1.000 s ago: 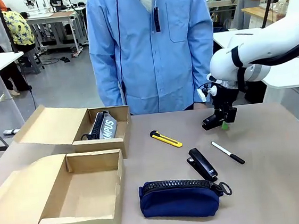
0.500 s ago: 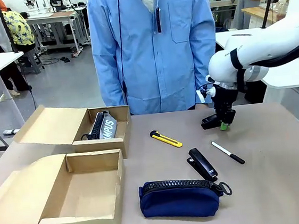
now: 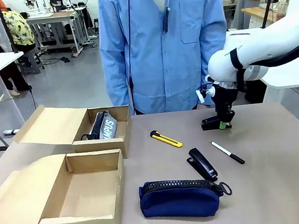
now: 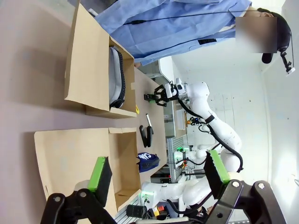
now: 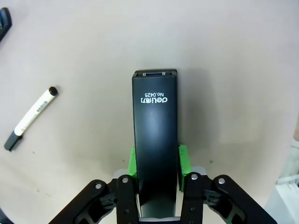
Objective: Place items inside the box.
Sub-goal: Pick up a Pencil pouch or Stapler and place it inside the Mailer Box closest to the robot.
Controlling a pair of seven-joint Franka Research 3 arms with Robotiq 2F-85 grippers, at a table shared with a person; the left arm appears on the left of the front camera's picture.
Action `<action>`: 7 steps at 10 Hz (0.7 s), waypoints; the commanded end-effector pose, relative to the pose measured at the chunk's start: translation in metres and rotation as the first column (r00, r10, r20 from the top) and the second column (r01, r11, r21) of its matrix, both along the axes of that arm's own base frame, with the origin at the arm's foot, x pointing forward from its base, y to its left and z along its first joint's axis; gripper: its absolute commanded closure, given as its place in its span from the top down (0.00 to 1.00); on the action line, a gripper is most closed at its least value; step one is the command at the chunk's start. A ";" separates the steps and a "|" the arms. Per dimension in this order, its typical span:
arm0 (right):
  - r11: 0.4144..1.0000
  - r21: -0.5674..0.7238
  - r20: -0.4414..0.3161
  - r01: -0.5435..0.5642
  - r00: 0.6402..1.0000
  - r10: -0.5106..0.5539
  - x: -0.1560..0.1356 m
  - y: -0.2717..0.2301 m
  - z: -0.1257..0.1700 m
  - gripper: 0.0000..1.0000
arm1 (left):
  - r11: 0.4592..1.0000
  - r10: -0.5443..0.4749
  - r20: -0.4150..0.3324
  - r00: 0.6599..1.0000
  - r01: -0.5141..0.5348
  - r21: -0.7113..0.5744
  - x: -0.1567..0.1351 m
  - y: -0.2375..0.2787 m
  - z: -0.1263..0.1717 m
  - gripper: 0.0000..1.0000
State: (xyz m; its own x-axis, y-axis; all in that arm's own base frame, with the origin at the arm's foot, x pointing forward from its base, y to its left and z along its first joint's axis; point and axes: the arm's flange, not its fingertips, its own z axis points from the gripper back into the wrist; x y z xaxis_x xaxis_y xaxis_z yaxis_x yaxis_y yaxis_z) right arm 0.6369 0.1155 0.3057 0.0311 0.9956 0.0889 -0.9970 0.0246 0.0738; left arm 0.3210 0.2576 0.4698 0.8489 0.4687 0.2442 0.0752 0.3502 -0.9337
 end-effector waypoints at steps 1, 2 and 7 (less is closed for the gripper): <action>0.995 -0.055 -0.029 0.086 0.996 -0.088 -0.019 -0.001 0.010 0.00 | 1.000 -0.007 0.027 1.000 0.007 -0.002 -0.002 0.000 0.001 1.00; 0.992 -0.030 -0.023 0.124 0.992 -0.125 -0.031 -0.003 0.025 0.00 | 1.000 -0.007 0.027 1.000 0.007 -0.002 -0.002 0.000 0.001 1.00; 0.742 0.155 -0.263 0.653 0.751 -0.606 -0.230 -0.082 0.166 0.00 | 1.000 -0.007 0.027 1.000 0.007 -0.002 -0.002 0.000 0.001 1.00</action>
State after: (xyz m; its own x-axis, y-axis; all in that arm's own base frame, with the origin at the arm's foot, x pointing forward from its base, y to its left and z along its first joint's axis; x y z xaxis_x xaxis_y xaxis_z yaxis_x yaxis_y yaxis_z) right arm 0.4652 0.0505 0.4580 0.5391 0.8231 0.1788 -0.8309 0.4849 0.2730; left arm 0.3202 0.2579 0.4709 0.8477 0.4697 0.2466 0.0770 0.3511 -0.9332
